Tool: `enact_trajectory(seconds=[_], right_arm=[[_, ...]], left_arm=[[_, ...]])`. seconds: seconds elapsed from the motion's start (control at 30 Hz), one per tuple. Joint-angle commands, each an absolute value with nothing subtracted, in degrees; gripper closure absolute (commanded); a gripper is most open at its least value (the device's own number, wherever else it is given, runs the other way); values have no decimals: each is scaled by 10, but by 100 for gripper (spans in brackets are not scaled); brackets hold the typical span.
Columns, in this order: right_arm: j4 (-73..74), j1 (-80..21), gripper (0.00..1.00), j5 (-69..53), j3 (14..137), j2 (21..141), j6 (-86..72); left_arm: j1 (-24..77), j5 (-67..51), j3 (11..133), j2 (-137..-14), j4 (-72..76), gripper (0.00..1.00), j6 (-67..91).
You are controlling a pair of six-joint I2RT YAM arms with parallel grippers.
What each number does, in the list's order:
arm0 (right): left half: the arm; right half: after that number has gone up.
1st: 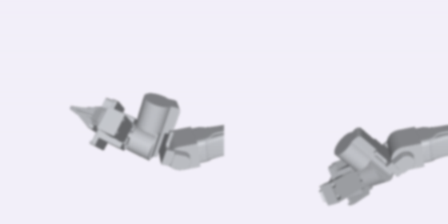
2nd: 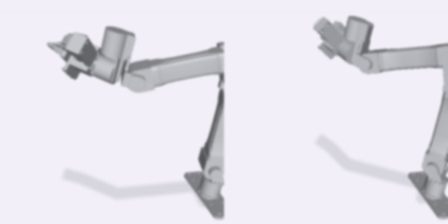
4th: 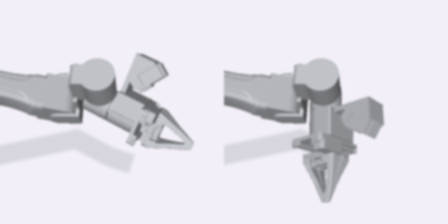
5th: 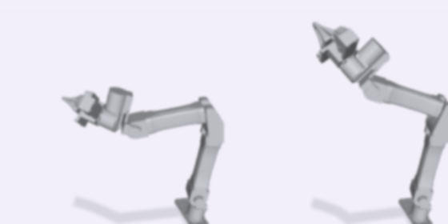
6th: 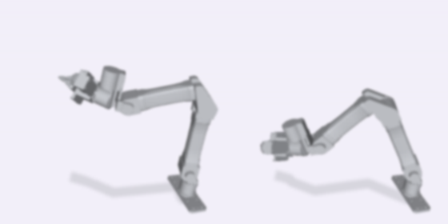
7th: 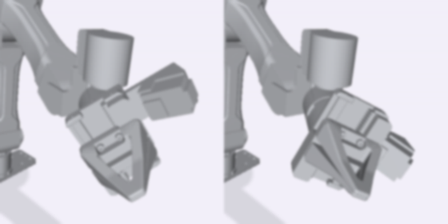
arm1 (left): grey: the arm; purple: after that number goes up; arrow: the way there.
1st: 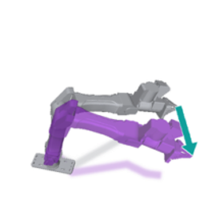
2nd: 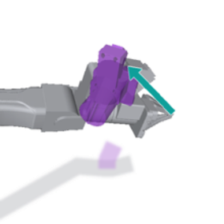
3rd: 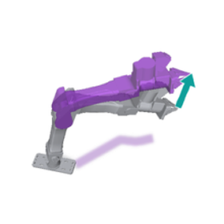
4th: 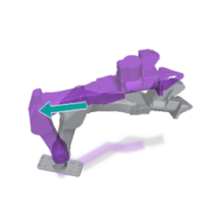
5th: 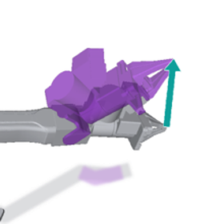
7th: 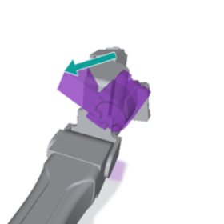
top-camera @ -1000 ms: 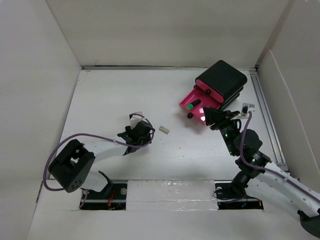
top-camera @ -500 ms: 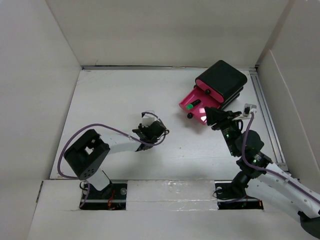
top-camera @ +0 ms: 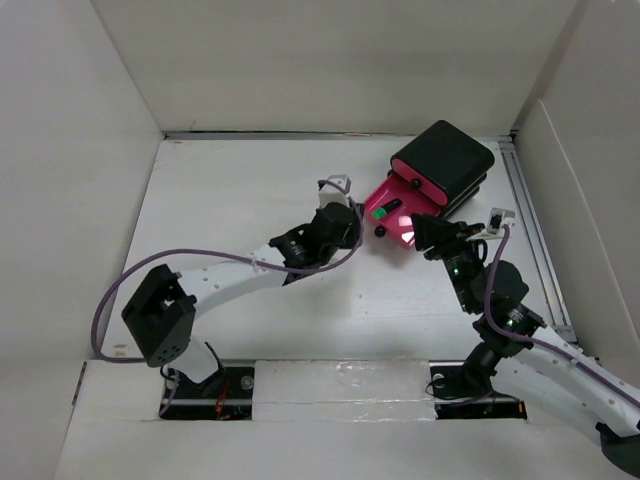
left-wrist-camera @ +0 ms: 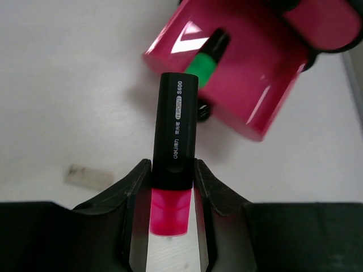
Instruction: Organize the desk
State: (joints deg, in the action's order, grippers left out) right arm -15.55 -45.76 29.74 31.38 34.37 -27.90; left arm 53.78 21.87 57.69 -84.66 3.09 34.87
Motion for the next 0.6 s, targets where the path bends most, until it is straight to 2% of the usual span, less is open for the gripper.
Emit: enact_trajectory(seconds=[0.0,0.17,0.57], right_arm=[[-183,-455,56,312,317,327,-281],[-179,-455,56,316,314,314,-281],[-177,-455,56,308,317,317,-282]], left_arm=[[538,166,663,-902,91,100,304],[538,181,794,-1019,34,100,274],[514,158,893,-1121,2,100,255]])
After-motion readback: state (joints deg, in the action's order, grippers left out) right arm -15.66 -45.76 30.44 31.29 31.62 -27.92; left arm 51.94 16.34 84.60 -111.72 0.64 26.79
